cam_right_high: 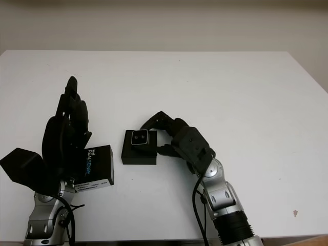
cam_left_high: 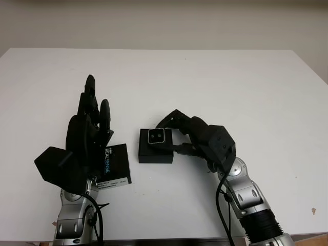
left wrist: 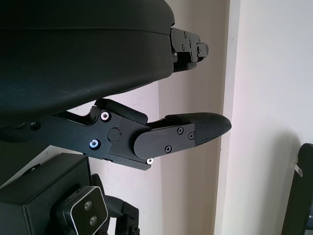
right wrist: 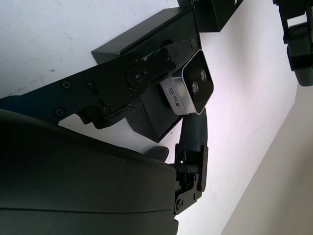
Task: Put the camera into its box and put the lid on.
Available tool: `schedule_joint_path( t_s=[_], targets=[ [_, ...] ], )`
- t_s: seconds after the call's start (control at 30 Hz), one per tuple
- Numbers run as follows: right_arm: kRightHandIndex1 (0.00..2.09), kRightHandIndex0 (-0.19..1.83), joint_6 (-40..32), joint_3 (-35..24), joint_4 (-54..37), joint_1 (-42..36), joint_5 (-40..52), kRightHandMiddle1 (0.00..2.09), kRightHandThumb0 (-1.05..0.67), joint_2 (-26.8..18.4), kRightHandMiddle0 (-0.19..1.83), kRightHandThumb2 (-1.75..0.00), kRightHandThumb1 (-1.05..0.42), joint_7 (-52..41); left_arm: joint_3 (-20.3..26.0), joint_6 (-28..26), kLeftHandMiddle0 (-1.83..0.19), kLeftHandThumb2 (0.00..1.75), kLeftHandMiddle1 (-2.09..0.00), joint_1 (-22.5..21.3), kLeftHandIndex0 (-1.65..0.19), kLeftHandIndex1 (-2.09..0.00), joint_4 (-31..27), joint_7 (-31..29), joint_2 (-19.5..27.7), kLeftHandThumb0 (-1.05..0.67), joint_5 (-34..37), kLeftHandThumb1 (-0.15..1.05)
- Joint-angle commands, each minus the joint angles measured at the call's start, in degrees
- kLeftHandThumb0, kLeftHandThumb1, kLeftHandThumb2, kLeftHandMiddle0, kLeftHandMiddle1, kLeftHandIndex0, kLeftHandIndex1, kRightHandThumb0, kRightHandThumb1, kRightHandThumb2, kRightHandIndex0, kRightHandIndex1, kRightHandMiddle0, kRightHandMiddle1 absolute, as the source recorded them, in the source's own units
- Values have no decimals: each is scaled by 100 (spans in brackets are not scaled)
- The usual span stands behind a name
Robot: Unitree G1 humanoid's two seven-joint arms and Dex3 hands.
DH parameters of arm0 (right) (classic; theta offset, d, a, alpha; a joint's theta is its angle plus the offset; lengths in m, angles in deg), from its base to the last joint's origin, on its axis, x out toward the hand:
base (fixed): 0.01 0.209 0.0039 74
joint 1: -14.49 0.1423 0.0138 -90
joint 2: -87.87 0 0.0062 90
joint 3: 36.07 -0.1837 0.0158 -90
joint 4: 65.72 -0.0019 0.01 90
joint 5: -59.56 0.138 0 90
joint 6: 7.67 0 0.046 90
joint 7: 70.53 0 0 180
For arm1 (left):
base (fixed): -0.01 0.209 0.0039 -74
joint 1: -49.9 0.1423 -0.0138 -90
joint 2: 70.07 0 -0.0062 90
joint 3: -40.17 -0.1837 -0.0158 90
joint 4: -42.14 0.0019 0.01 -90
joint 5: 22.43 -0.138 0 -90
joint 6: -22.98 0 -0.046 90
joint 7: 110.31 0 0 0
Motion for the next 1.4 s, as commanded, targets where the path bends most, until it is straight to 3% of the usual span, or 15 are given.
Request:
schedule_joint_path(
  t_s=[0.0,0.67,1.0,1.07,1.2,1.37],
  targets=[
    [68,8,74,62,66,46,10,172,-39,35,25,-5,-99,-44,-3,-4,-1,56,-5,49,1,-5,-33,-32,13,-59,17,105],
    [73,6,287,156,223,56,-29,173,-42,52,28,-5,-98,-26,0,27,-1,55,-5,72,0,-5,-39,-23,15,-59,-7,105],
    [72,3,771,356,282,21,-440,168,-44,-169,26,-6,-99,12,-1,37,-2,56,-6,66,0,-6,-36,-25,17,-59,-8,105],
    [65,2,1023,456,289,4,-663,154,-46,-272,21,-5,-99,72,-2,40,-2,55,-6,71,0,-6,-38,-25,13,-59,-7,105],
    [35,4,1323,592,226,-33,-1053,98,-52,-416,11,-5,-95,224,-9,25,-2,55,-5,66,0,-6,-45,-3,4,-59,-26,105],
    [19,0,1492,641,87,-79,-1329,73,-53,-518,7,-5,-94,329,2,39,-1,55,-5,72,1,-5,-30,-38,12,-59,13,105]
  ],
)
